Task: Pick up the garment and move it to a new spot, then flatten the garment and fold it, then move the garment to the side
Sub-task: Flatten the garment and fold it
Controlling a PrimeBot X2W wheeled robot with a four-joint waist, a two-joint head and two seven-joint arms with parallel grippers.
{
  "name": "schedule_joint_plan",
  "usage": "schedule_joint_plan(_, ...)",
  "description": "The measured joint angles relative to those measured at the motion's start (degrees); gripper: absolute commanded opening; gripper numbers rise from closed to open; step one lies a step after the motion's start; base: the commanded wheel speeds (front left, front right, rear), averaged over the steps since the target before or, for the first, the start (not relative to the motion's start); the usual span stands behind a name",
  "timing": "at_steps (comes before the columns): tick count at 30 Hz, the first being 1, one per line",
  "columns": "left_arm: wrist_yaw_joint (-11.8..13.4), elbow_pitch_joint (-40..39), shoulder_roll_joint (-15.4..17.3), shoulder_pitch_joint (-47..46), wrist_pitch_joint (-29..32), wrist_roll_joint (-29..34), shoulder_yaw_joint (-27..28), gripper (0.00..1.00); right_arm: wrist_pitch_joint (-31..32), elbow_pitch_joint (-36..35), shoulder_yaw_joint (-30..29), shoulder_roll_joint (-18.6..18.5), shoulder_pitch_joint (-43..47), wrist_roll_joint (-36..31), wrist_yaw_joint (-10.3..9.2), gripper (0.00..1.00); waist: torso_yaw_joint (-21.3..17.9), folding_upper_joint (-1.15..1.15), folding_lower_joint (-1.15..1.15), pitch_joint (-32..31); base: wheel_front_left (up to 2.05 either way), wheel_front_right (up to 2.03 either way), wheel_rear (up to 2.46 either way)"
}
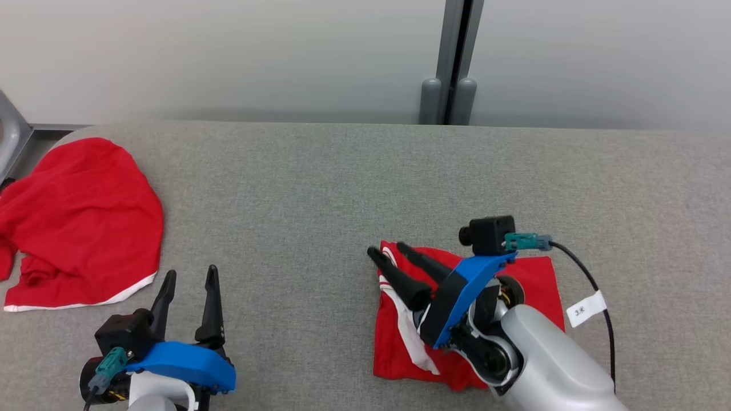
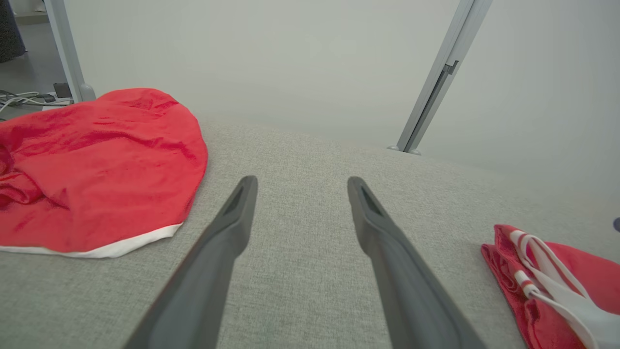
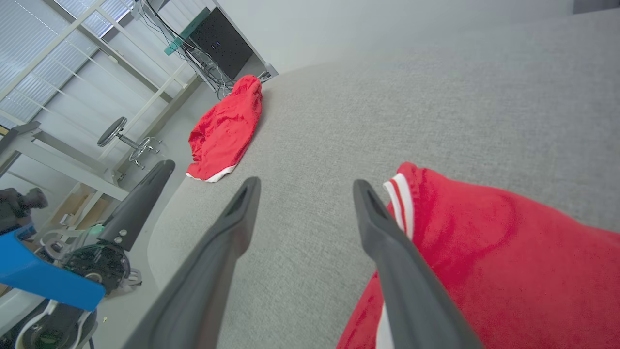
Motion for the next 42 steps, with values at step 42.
schedule_joint_plan(42, 1.0, -4.8, 0.9, 9.4, -0.3, 2.6, 3.4, 1.0, -11.9, -22.8, -37.5, -0.2, 28.8, -41.8, 0.0, 1.0, -5.5, 0.0, 0.0, -6.7, 0.0, 0.0, 0.0)
